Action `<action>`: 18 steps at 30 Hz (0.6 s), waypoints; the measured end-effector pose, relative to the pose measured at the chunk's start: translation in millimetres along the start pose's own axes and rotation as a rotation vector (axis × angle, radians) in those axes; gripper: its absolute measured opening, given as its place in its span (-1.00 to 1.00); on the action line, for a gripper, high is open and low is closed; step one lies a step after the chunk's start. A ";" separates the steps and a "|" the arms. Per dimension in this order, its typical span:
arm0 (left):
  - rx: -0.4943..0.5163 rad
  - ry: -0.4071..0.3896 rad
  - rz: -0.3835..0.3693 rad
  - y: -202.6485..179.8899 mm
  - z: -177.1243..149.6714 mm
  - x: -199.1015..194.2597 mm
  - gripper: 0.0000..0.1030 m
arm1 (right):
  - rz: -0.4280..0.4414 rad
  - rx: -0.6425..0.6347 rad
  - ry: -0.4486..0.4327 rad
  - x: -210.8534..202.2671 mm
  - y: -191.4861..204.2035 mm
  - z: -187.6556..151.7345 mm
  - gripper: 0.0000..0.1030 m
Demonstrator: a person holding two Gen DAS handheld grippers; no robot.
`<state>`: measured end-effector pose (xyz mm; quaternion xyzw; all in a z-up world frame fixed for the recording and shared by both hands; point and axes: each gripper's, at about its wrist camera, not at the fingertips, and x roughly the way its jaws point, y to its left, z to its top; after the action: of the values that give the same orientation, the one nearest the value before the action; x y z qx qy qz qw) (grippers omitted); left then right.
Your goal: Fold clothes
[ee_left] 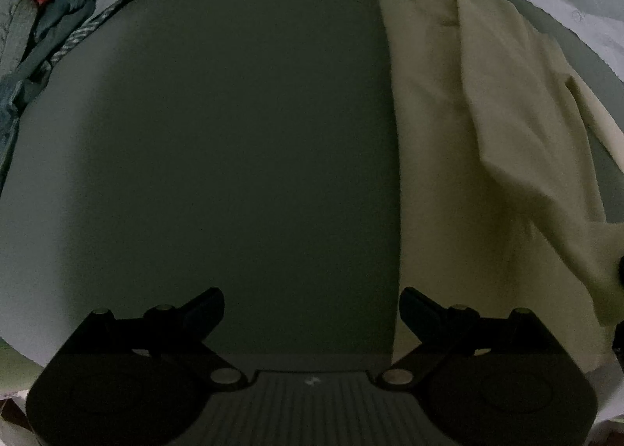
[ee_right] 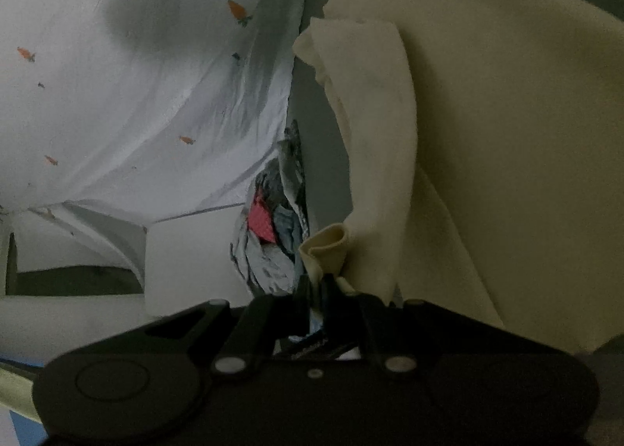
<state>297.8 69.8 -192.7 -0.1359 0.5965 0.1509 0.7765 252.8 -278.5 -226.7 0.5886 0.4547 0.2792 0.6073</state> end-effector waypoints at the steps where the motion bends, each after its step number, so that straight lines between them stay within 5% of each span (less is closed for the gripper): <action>1: 0.002 0.002 -0.001 1.2 -2.0 -0.2 0.87 | -0.011 -0.001 0.000 -1.0 -1.4 -3.4 -0.89; 18: 0.048 0.060 -0.001 9.5 -34.3 3.6 0.87 | -0.162 0.094 0.027 -14.0 -48.5 -38.6 -0.89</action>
<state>264.6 65.4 -205.1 -0.1221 0.6227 0.1319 0.7615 203.3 -280.2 -266.4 0.5740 0.5217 0.2153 0.5933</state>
